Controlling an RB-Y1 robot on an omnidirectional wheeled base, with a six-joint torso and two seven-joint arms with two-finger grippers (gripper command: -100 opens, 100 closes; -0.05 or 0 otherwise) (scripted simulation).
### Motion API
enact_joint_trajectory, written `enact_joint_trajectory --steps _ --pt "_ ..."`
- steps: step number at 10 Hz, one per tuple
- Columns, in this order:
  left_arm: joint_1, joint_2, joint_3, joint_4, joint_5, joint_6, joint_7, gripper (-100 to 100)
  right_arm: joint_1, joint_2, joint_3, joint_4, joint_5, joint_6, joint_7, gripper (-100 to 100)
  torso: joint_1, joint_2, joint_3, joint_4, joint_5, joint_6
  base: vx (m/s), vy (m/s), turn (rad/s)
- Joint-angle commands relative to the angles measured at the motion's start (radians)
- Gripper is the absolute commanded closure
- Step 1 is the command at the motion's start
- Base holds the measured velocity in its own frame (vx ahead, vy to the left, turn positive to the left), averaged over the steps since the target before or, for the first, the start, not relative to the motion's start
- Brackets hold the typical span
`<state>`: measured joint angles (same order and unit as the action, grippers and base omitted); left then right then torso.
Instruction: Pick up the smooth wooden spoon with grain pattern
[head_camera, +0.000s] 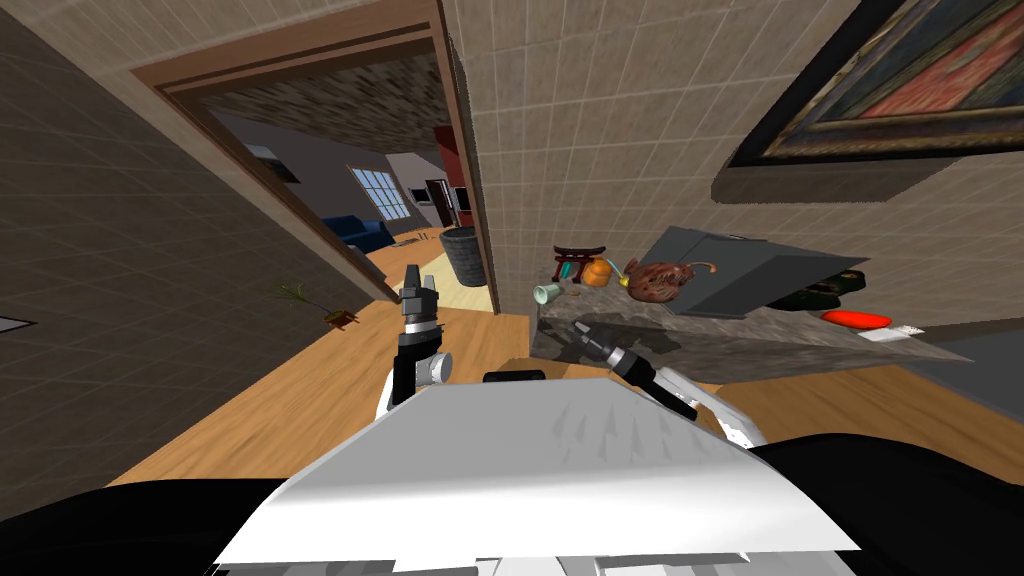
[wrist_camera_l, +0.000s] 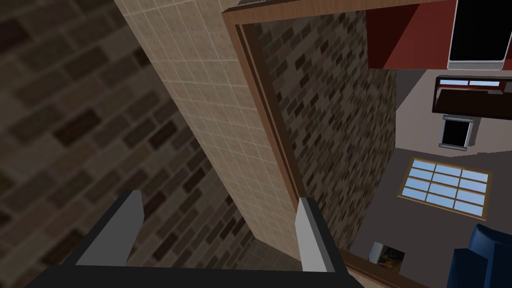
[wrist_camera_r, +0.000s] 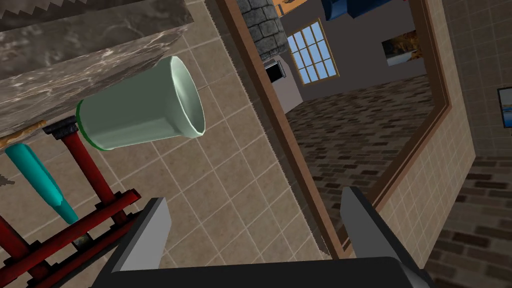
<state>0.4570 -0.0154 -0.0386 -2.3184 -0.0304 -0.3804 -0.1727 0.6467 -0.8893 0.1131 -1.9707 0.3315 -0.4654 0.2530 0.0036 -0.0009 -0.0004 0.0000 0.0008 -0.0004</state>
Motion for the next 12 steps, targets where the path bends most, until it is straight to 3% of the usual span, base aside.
enact_joint_trajectory --steps 1,12 --pt "0.000 0.000 0.000 0.000 0.000 0.000 0.000 0 0.003 -0.043 0.003 0.027 0.010 -0.011 0.009 -100 0.000 0.000 0.000 0.000 0.000 0.000 0.010 0.054 0.031" --pt "0.000 0.000 0.000 0.000 0.000 0.000 0.000 0 0.042 -0.354 0.075 0.233 0.147 -0.028 0.083 -100 -0.001 -0.001 -0.001 0.000 0.000 0.000 0.022 0.046 0.067"
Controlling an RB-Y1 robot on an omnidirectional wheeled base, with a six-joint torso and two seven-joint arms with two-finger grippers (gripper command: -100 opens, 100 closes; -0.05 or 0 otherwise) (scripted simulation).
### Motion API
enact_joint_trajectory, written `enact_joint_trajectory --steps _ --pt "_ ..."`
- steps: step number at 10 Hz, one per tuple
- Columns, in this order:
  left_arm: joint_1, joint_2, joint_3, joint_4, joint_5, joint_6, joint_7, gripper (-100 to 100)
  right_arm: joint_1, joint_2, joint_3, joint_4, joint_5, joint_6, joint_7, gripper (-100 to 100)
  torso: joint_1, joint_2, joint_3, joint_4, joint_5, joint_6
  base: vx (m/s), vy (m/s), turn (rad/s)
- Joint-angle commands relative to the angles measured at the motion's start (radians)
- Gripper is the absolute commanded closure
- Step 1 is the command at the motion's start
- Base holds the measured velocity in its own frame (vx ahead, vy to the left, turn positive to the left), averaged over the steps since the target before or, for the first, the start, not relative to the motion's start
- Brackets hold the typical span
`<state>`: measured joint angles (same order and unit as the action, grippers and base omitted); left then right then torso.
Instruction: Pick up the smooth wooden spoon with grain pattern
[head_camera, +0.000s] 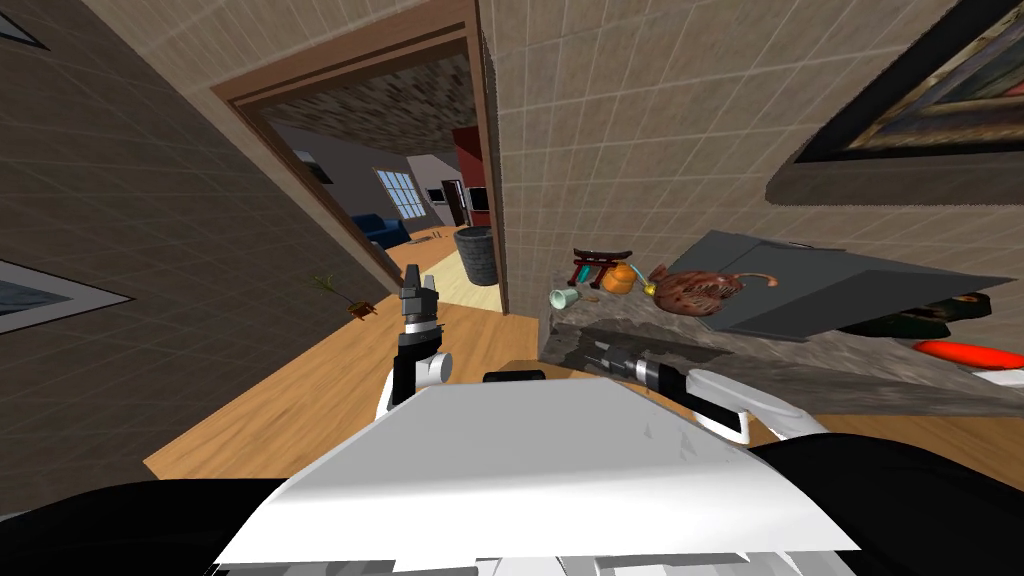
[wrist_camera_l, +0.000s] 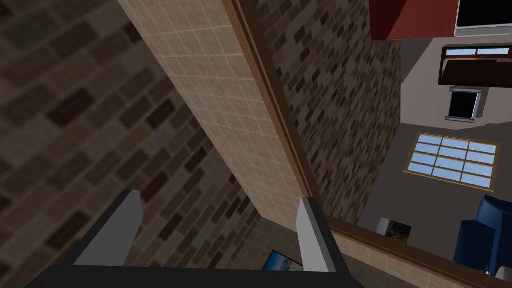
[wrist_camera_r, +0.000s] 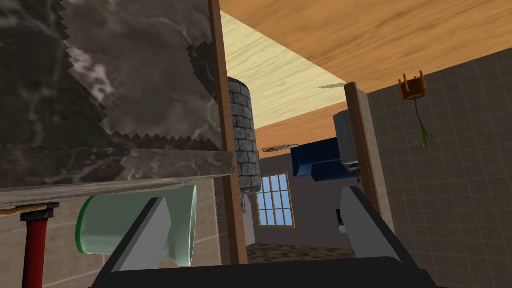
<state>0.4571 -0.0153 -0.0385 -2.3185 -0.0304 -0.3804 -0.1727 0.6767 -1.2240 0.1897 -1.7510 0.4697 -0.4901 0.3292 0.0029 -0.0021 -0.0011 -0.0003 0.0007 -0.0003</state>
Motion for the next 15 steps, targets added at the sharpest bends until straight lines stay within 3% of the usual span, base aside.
enact_joint_trajectory --steps 1,4,7,9,12,14,15 --pt "0.000 0.000 0.000 0.000 0.000 0.000 0.000 0 0.012 -0.044 -0.001 0.014 0.009 -0.003 0.007 -100 0.000 0.000 0.000 0.000 0.000 0.000 0.022 0.038 0.061" --pt "0.000 0.000 0.000 0.000 0.000 0.000 0.000 0 0.022 -0.132 0.023 0.077 0.050 -0.004 0.023 -100 -0.001 -0.001 0.000 0.000 0.000 0.000 0.037 0.035 0.089" --pt "0.000 0.000 0.000 0.000 0.000 0.000 0.000 0 0.027 -0.202 0.035 0.107 0.070 -0.004 0.029 -100 -0.001 -0.001 0.000 0.000 0.000 0.000 0.034 0.022 0.075" --pt "0.000 0.000 0.000 0.000 0.000 0.000 0.000 0 0.035 -0.278 0.057 0.162 0.106 -0.002 0.037 -100 -0.001 -0.001 -0.001 0.000 0.000 0.000 0.055 0.032 0.133" --pt "0.000 0.000 0.000 0.000 0.000 0.000 0.000 0 0.039 -0.340 0.068 0.186 0.122 -0.001 0.039 -100 -0.002 -0.002 -0.001 0.000 0.000 0.000 0.045 0.016 0.073" --pt "0.000 0.000 0.000 0.000 0.000 0.000 0.000 0 0.044 -0.410 0.088 0.230 0.151 0.005 0.040 -100 -0.001 -0.001 -0.001 0.000 0.000 0.000 0.059 0.006 0.148" --pt "0.000 0.000 0.000 0.000 0.000 0.000 0.000 0 0.044 -0.416 0.088 0.230 0.151 0.005 0.040 -100 -0.003 -0.003 -0.002 -0.001 -0.001 0.000 0.071 -0.010 0.052"
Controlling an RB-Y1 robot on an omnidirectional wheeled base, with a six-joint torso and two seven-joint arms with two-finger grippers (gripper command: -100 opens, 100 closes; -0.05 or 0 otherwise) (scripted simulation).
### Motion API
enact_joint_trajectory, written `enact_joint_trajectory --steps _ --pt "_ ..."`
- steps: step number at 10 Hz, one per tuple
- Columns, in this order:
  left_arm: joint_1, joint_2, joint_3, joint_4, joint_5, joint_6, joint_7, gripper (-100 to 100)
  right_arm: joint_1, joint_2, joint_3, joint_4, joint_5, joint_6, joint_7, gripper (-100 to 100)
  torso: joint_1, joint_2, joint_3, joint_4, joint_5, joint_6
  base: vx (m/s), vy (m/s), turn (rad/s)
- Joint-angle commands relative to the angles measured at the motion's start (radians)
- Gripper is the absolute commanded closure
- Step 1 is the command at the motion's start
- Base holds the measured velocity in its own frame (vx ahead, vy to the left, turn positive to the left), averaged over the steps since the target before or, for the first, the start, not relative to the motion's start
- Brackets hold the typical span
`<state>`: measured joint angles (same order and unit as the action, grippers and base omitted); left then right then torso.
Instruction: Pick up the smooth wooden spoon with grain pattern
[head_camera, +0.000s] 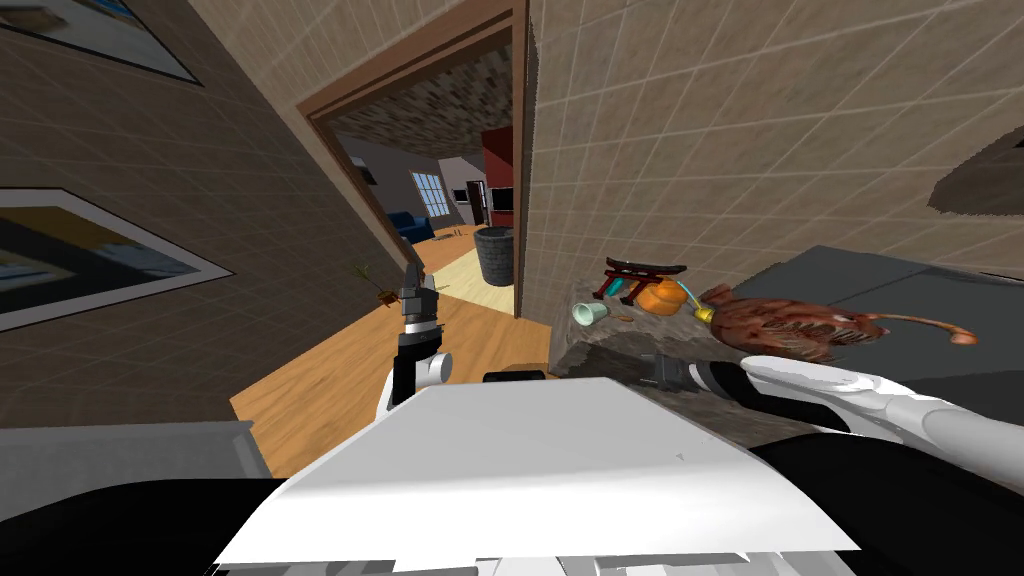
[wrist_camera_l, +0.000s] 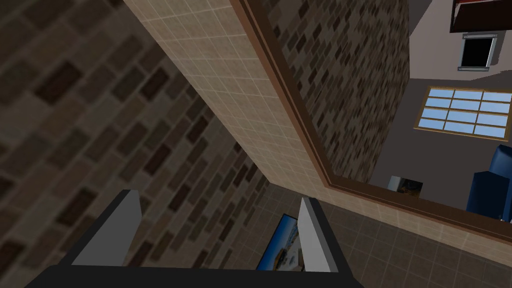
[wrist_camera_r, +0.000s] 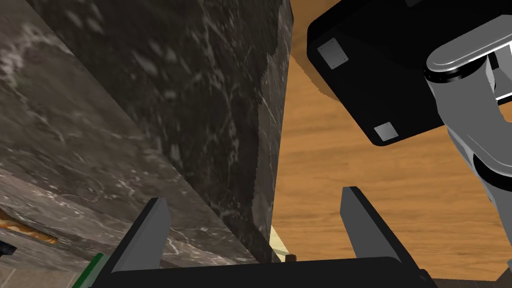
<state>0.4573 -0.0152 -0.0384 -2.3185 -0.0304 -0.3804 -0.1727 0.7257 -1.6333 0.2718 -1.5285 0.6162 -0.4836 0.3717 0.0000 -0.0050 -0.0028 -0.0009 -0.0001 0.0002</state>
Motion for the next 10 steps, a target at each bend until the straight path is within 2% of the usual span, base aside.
enact_joint_trajectory --steps 1,5,8,10 --pt "0.000 0.000 0.000 0.000 0.000 0.000 0.000 0 -0.004 -0.039 0.014 0.027 0.017 0.002 -0.003 -100 0.000 0.000 0.000 0.000 0.000 0.000 0.092 -0.005 0.098" --pt "0.000 0.000 0.000 0.000 0.000 0.000 0.000 0 -0.004 -0.123 0.043 0.081 0.056 0.022 -0.010 -100 -0.004 -0.008 -0.005 -0.002 -0.001 -0.001 0.173 -0.064 0.195" --pt "0.000 0.000 0.000 0.000 0.000 0.000 0.000 0 0.000 -0.138 0.065 0.094 0.072 0.034 -0.017 -100 -0.005 -0.010 -0.006 -0.003 -0.001 -0.001 0.204 -0.092 0.151" --pt "0.000 0.000 0.000 0.000 0.000 0.000 0.000 0 -0.008 -0.133 0.073 0.096 0.081 0.031 -0.022 -100 -0.005 -0.006 -0.004 -0.002 -0.002 0.000 0.092 -0.071 0.092"
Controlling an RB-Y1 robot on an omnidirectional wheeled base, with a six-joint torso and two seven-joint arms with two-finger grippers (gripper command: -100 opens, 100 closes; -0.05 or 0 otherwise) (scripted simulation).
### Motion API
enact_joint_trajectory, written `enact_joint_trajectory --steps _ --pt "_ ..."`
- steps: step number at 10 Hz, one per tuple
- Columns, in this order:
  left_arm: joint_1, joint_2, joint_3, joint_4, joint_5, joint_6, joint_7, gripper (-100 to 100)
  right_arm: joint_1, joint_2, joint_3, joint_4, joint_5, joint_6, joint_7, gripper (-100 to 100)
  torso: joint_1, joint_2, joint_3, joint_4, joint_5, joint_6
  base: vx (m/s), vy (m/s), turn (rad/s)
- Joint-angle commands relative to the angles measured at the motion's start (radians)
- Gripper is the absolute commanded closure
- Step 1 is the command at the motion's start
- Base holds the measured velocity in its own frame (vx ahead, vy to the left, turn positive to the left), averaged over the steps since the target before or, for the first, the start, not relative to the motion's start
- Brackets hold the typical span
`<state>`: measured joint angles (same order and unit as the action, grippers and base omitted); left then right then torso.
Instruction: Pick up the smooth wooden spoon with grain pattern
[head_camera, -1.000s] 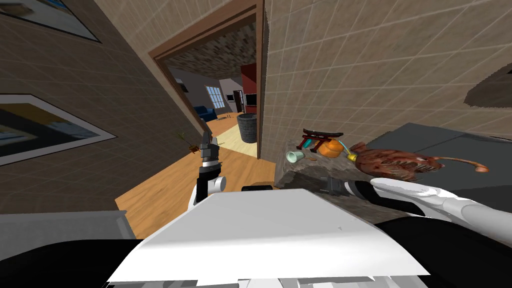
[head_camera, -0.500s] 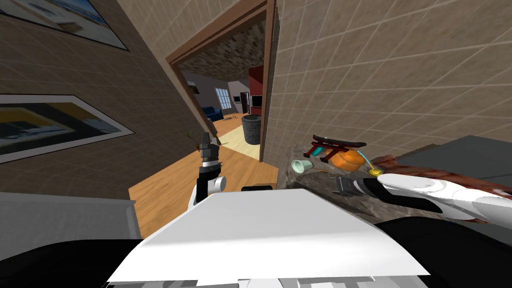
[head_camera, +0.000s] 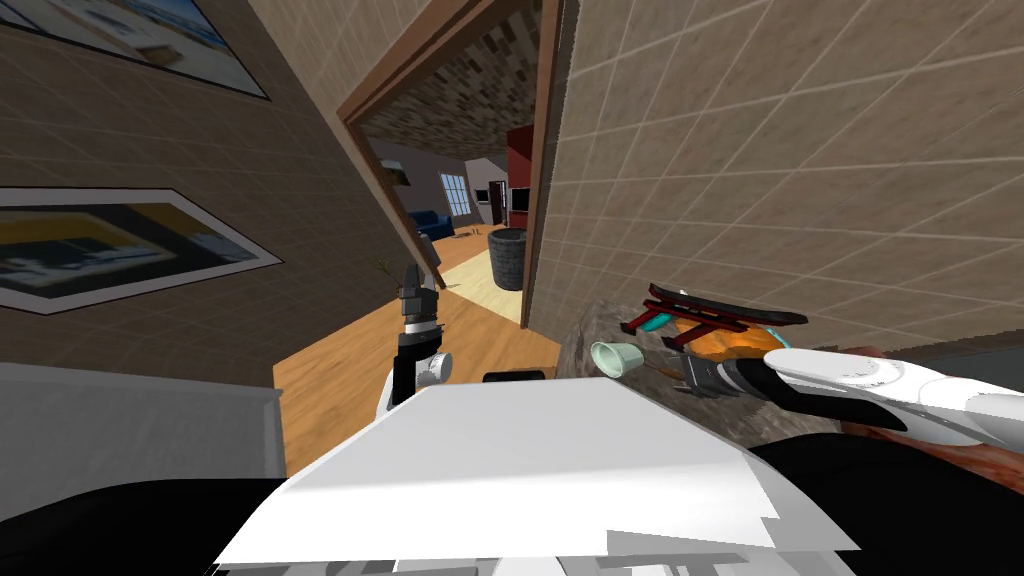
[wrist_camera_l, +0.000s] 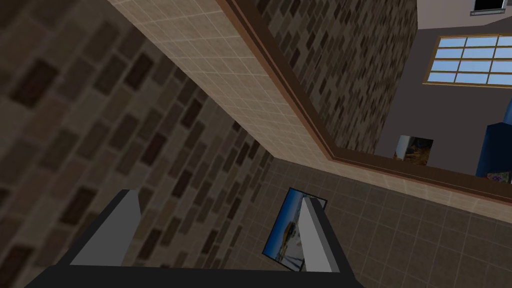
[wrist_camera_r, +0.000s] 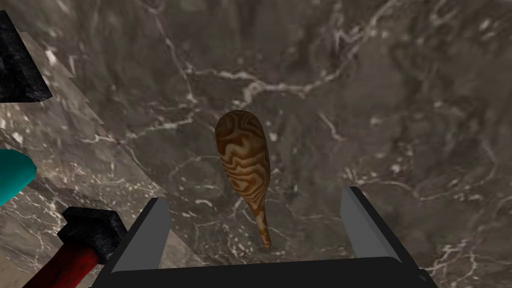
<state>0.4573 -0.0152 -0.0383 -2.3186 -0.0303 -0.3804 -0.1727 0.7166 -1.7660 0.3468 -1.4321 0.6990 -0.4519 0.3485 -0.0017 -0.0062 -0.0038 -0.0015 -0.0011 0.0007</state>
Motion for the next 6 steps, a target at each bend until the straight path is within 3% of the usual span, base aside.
enact_joint_trajectory --steps 1,2,5,6 --pt "0.000 0.000 0.000 0.000 0.000 0.000 0.000 0 0.000 0.000 0.000 0.000 0.000 0.000 0.000 0 0.000 0.000 0.000 0.000 0.000 0.000 0.012 -0.009 -0.001" --pt "0.000 0.000 0.000 0.000 0.000 0.000 0.000 0 -0.002 0.034 0.014 0.018 0.005 0.013 -0.002 -100 0.003 0.003 0.002 0.001 0.001 0.000 -0.023 -0.012 0.220" --pt "0.000 0.000 0.000 0.000 0.000 0.000 0.000 0 -0.005 0.077 0.031 0.040 0.011 0.030 -0.004 -100 0.003 0.008 0.005 0.002 0.001 0.000 -0.038 -0.011 0.156" --pt "0.000 0.000 0.000 0.000 0.000 0.000 0.000 0 0.000 0.065 0.022 0.035 0.004 0.023 0.002 -100 0.003 0.009 0.005 0.002 0.001 0.000 -0.017 -0.004 0.024"
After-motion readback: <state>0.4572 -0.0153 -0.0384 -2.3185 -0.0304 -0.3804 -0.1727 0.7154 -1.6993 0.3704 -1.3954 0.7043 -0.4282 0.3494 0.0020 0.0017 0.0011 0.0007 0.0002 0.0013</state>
